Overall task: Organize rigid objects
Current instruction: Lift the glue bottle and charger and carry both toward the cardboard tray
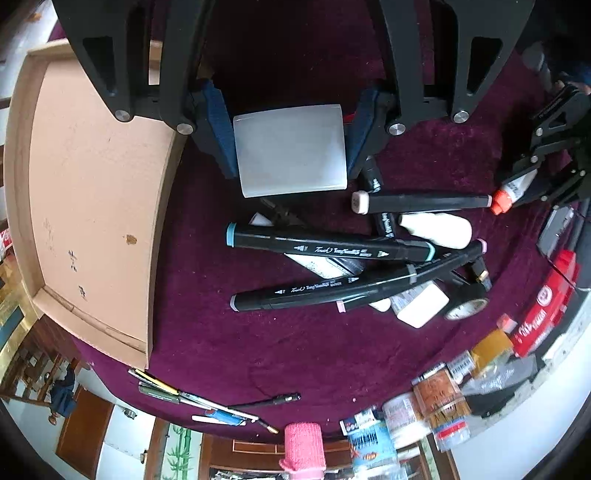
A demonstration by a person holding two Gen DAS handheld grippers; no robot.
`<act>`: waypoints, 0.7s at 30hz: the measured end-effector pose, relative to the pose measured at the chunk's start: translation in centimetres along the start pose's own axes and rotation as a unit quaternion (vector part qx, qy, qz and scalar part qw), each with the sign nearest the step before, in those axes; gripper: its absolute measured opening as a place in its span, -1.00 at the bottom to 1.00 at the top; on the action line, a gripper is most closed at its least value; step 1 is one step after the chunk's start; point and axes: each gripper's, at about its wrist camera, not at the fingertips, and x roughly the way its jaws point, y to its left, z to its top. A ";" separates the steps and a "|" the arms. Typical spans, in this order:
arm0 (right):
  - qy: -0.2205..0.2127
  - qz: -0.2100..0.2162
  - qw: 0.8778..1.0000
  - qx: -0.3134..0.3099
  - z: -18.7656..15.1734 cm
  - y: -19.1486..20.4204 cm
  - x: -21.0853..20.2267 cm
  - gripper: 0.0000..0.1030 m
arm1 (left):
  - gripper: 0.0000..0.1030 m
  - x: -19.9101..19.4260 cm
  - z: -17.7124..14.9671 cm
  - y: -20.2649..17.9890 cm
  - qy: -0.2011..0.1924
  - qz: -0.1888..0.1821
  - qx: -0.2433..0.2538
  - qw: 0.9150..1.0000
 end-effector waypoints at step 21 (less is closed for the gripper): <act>-0.114 0.059 0.986 0.109 -2.0 -6.6 -7.7 0.01 | -0.52 -4.0 6.6 -4.6 -0.052 -0.089 0.007 0.995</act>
